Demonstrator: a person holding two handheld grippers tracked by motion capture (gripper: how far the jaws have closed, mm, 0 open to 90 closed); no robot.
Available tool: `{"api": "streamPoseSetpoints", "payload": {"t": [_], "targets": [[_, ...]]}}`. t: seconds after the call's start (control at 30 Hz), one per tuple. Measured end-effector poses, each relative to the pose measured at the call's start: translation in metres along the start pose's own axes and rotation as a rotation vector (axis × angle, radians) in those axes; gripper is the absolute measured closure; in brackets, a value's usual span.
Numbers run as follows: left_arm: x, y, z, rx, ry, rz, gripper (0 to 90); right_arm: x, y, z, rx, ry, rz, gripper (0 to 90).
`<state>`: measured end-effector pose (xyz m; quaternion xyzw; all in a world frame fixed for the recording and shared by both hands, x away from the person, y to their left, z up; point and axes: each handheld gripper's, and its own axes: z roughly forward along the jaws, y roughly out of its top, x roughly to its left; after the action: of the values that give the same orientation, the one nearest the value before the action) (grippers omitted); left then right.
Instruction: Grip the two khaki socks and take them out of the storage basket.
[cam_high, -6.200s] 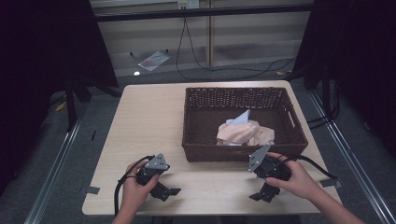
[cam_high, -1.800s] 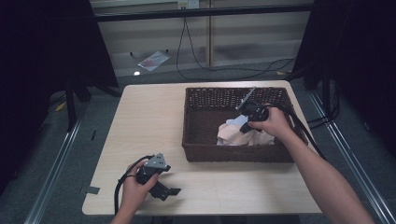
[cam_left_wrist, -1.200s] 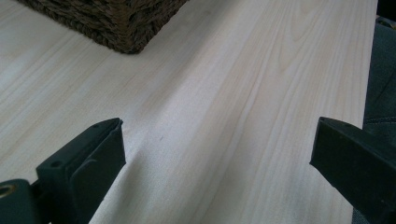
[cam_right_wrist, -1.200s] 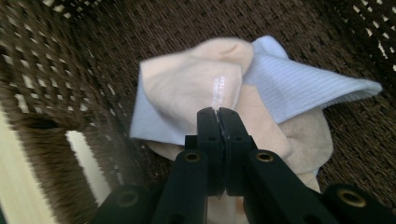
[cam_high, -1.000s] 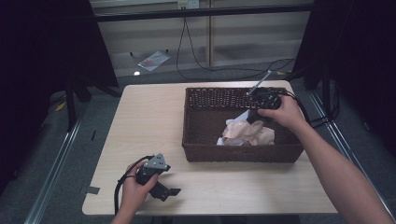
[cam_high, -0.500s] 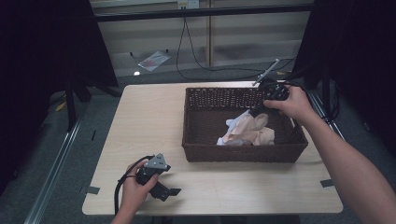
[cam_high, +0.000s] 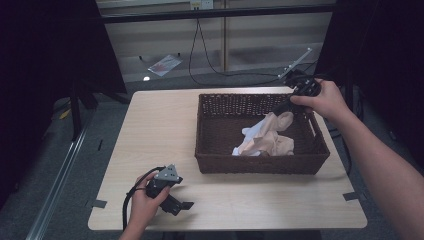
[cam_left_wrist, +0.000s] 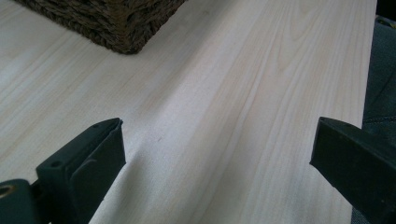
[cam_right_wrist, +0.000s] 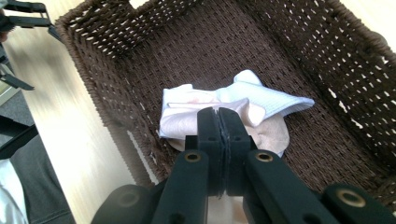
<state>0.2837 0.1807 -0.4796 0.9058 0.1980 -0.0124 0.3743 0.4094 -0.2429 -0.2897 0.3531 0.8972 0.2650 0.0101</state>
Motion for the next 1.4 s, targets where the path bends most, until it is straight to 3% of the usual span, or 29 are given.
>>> {"api": "streamPoseSetpoints", "payload": {"t": [0.83, 1.4], "targets": [[0.0, 0.0, -0.001, 0.001, 0.004, -0.001, 2.8, 0.022, 0.004, -0.04, -0.021, 0.065, -0.089, 89.8], [-0.001, 0.0, -0.001, 0.004, 0.002, 0.003, 2.8, 0.043, -0.001, -0.057, -0.014, 0.111, -0.147, 89.8]]}}
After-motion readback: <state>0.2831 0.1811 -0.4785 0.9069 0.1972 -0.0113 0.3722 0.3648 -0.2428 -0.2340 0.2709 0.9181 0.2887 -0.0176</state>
